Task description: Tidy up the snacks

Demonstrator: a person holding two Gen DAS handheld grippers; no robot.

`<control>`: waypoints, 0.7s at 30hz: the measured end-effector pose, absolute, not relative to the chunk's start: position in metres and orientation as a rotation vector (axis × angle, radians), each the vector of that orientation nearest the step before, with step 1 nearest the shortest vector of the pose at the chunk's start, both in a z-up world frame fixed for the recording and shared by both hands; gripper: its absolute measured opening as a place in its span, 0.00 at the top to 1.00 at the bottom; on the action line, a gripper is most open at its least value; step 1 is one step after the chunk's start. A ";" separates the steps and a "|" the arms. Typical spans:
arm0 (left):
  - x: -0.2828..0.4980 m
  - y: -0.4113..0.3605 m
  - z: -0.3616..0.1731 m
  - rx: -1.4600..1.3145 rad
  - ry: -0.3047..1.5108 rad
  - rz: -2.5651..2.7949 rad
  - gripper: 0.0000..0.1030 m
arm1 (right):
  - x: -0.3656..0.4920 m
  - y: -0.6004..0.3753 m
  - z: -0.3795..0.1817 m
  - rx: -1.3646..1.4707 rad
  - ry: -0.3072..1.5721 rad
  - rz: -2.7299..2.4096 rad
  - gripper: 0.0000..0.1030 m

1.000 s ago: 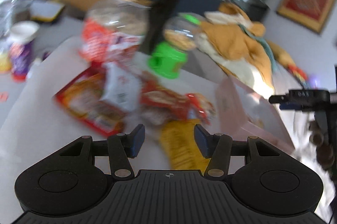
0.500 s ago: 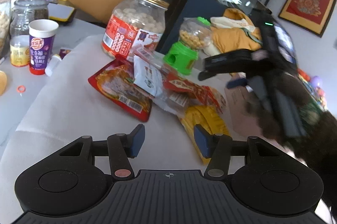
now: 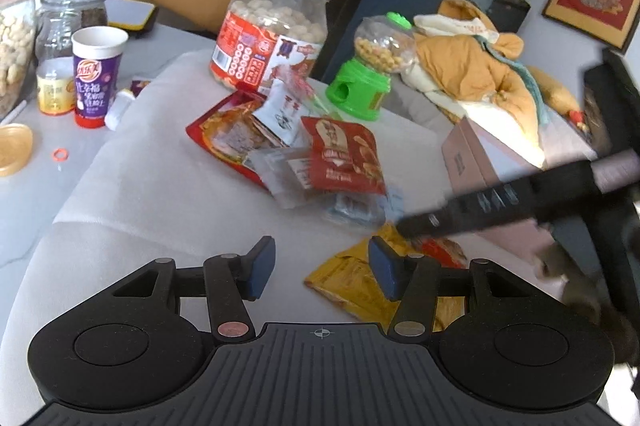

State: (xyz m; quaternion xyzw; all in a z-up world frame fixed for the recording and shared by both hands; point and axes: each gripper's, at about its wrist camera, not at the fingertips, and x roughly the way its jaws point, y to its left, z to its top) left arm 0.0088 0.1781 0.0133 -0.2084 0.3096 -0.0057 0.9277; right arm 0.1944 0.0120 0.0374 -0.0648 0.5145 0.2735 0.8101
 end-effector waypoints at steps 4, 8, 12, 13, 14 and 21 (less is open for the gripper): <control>0.007 0.164 0.018 -0.360 0.653 0.009 0.45 | 0.157 -0.004 0.035 -0.216 1.023 0.596 0.57; 0.004 0.155 0.024 -0.329 0.667 0.015 0.45 | 0.136 -0.023 0.032 -0.286 0.967 0.571 0.42; -0.002 0.150 0.028 -0.323 0.691 0.011 0.45 | 0.120 -0.044 0.026 -0.352 0.895 0.488 0.28; -0.004 0.148 0.029 -0.330 0.696 0.010 0.45 | 0.117 -0.047 0.022 -0.373 0.878 0.461 0.26; -0.006 0.147 0.029 -0.339 0.705 0.010 0.45 | 0.114 -0.051 0.020 -0.377 0.866 0.448 0.25; 0.004 0.133 0.021 -0.438 0.773 0.000 0.44 | 0.085 -0.101 0.022 -0.226 0.764 0.444 0.18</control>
